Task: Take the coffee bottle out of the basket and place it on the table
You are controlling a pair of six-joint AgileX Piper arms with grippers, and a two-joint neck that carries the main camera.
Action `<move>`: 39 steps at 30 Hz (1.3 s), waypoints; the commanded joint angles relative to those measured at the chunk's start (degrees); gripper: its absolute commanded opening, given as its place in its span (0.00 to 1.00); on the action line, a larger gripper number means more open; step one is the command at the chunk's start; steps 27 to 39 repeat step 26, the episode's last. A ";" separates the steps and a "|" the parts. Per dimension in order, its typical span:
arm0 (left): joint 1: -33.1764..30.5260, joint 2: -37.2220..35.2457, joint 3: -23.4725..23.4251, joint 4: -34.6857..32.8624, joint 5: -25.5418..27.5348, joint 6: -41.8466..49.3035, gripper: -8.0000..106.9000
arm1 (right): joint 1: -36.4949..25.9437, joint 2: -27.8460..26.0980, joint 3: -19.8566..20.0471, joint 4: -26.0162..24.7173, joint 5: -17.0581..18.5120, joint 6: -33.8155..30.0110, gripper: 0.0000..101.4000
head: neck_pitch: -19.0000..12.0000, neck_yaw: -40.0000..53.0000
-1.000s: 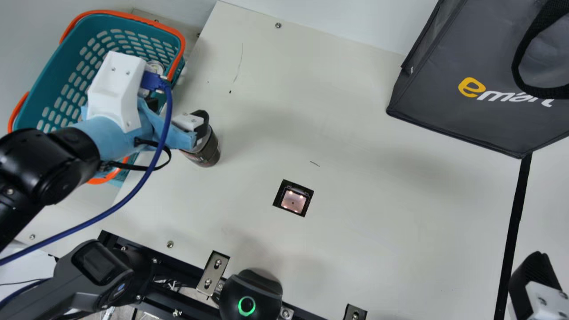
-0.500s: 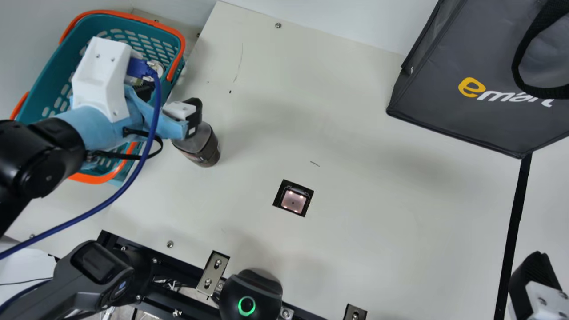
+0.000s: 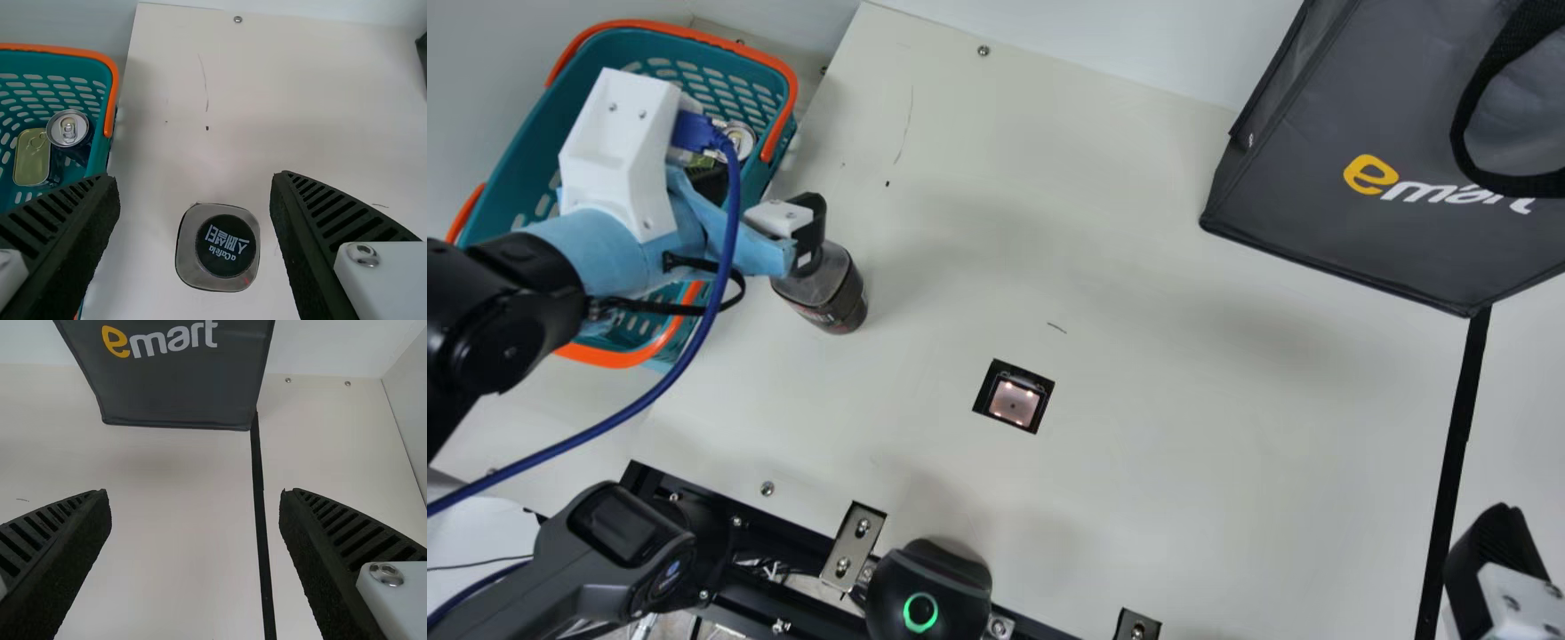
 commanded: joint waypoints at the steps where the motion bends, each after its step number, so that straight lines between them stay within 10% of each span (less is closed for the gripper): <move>1: 0.00 0.00 0.00 0.00 0.00 0.00 0.85 | 0.00 0.00 0.00 0.00 0.00 0.00 0.90 | -1.48 0.14; 39: 0.00 0.00 0.00 0.00 0.00 0.00 0.85 | 0.00 0.00 0.00 0.00 -0.07 0.00 0.90 | -1.48 0.14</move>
